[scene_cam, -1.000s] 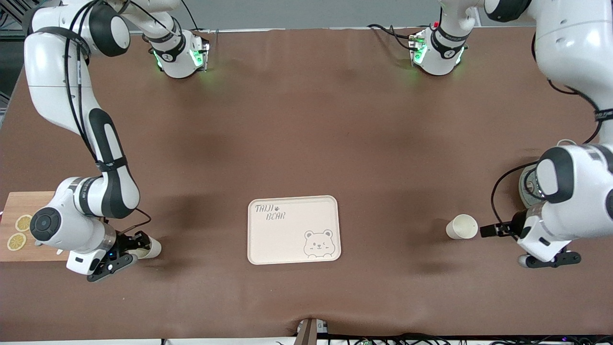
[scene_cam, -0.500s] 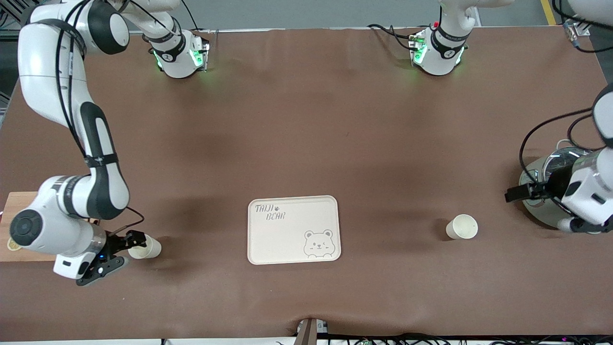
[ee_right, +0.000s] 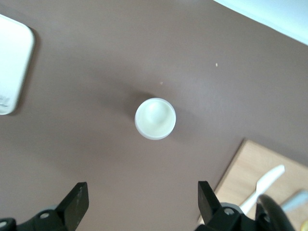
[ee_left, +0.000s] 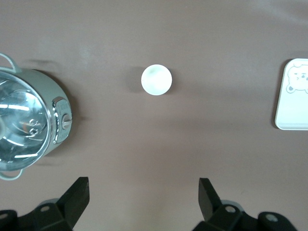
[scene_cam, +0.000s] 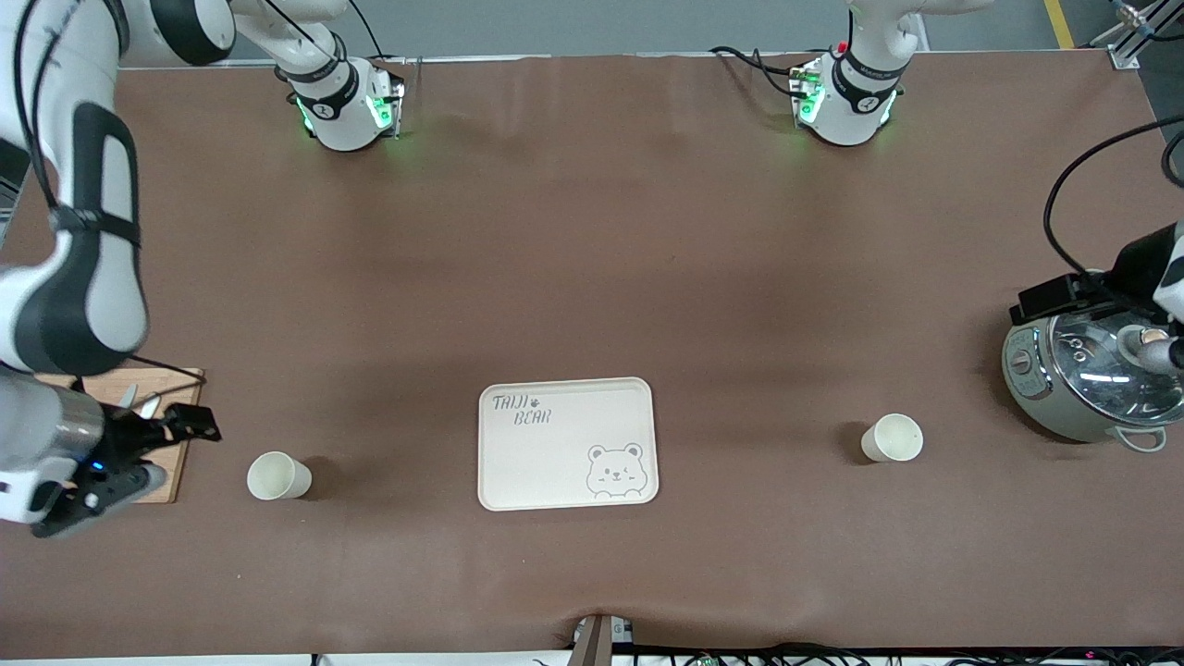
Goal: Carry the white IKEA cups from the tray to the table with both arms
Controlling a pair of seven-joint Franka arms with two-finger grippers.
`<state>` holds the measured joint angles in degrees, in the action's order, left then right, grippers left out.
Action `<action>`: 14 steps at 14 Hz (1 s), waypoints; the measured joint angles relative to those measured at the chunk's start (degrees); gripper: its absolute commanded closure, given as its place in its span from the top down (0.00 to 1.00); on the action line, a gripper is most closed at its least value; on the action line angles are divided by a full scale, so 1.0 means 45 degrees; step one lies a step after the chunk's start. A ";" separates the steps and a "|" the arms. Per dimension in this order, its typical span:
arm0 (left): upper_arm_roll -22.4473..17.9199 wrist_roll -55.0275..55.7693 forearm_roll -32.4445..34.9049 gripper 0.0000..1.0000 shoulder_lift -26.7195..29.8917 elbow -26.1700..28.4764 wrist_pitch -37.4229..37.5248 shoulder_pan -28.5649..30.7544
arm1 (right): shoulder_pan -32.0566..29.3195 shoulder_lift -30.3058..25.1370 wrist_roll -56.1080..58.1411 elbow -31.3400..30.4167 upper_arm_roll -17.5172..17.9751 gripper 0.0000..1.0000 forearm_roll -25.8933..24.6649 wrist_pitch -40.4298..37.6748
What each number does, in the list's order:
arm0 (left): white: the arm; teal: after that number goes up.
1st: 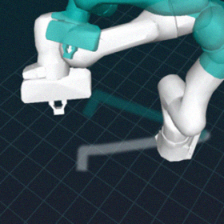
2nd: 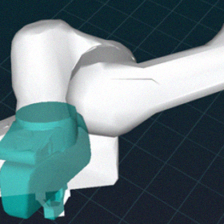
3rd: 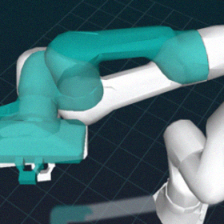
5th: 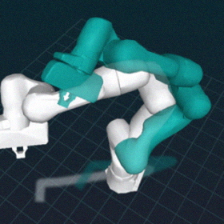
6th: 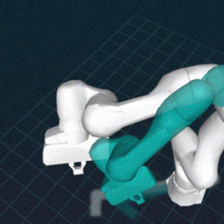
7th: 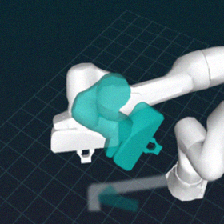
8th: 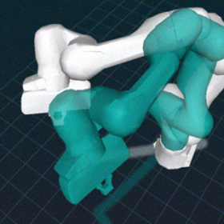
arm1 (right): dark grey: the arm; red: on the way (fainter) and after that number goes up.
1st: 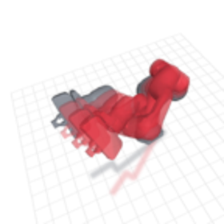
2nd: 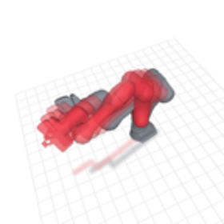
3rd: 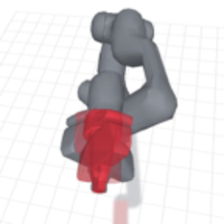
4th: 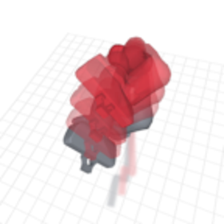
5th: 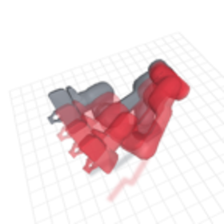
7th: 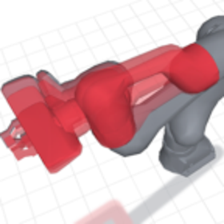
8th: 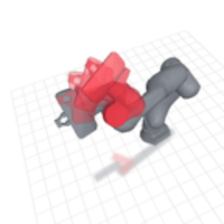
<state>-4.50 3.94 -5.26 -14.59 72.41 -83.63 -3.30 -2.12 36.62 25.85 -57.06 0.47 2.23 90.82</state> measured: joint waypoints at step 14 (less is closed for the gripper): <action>0.0160 -0.0345 0.0499 1.00 0.1772 0.0053 0.1489 -0.0055 | -0.0873 -0.8886 -0.3849 -0.6675 -0.0079 1.00 -0.0114 -0.2141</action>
<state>-3.78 2.39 -3.02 -6.62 72.65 -76.93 -3.54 -6.06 -3.36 8.53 -87.10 0.11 1.71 81.19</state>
